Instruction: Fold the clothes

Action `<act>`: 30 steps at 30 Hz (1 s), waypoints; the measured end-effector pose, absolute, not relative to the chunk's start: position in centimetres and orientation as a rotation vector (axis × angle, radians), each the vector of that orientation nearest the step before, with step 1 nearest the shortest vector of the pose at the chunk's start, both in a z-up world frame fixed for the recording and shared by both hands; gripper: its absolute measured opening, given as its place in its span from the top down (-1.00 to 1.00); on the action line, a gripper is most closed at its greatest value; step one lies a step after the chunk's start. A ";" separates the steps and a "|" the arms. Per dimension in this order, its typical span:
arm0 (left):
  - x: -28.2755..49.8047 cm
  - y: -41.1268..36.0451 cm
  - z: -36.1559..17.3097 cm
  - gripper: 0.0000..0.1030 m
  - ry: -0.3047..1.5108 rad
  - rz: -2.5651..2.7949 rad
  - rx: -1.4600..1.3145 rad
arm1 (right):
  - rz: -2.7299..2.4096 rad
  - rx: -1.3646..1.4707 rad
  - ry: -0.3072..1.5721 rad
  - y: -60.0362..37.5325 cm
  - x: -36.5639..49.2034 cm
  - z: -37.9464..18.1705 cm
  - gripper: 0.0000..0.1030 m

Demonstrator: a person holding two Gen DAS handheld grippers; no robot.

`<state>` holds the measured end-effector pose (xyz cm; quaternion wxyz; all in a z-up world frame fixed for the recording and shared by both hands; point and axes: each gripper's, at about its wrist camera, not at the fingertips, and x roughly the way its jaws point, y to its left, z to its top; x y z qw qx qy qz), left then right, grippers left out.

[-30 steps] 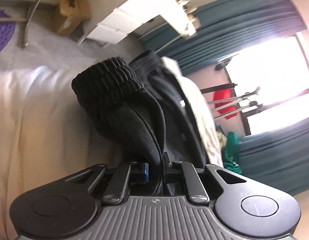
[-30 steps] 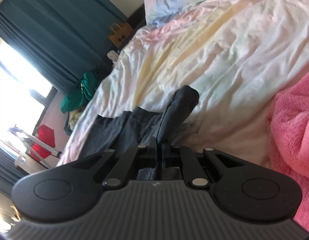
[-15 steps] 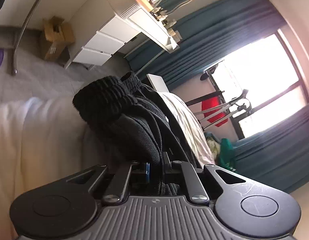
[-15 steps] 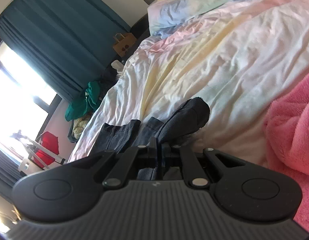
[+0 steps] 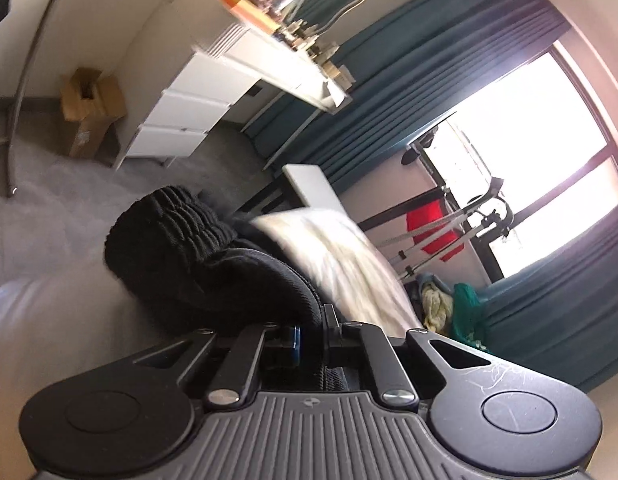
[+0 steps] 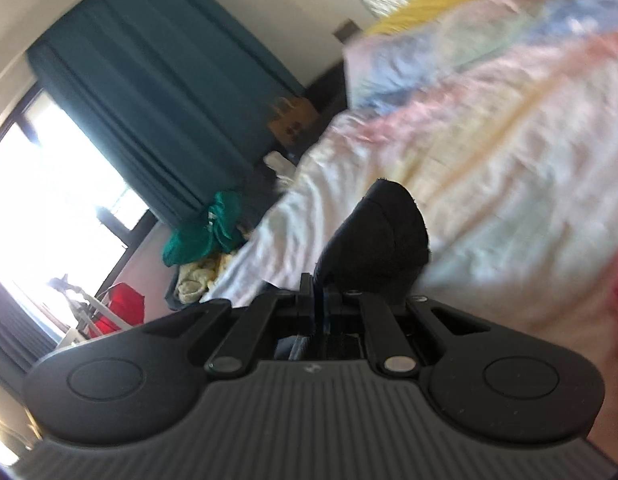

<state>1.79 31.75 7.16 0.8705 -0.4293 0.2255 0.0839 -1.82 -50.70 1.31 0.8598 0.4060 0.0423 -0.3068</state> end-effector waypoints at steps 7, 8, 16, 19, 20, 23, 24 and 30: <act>18.8 29.7 11.0 0.82 0.455 0.224 -0.818 | -0.614 0.720 0.159 -53.3 15.0 3.6 0.87; 21.3 29.1 11.0 0.82 0.459 0.235 -0.789 | -0.614 0.692 0.179 -53.6 17.5 3.5 0.87; 37.2 25.7 4.9 0.81 0.560 0.314 -0.592 | -0.606 0.538 0.359 -55.3 33.0 -1.6 0.86; 40.1 25.4 1.8 0.75 0.645 0.338 -0.541 | -0.556 0.516 0.426 -55.5 34.9 -3.7 0.82; 40.5 25.6 1.2 0.70 0.667 0.337 -0.538 | -0.524 0.510 0.450 -55.5 35.4 -4.3 0.81; 40.0 26.5 0.4 0.48 0.677 0.296 -0.561 | -0.459 0.484 0.479 -55.9 34.9 -4.6 0.72; 39.5 26.7 0.7 0.37 0.670 0.267 -0.560 | -0.433 0.502 0.468 -56.1 33.9 -4.4 0.63; 31.9 28.0 3.5 -0.29 0.621 0.186 -0.603 | -0.370 0.648 0.338 -57.8 26.0 -2.3 -0.22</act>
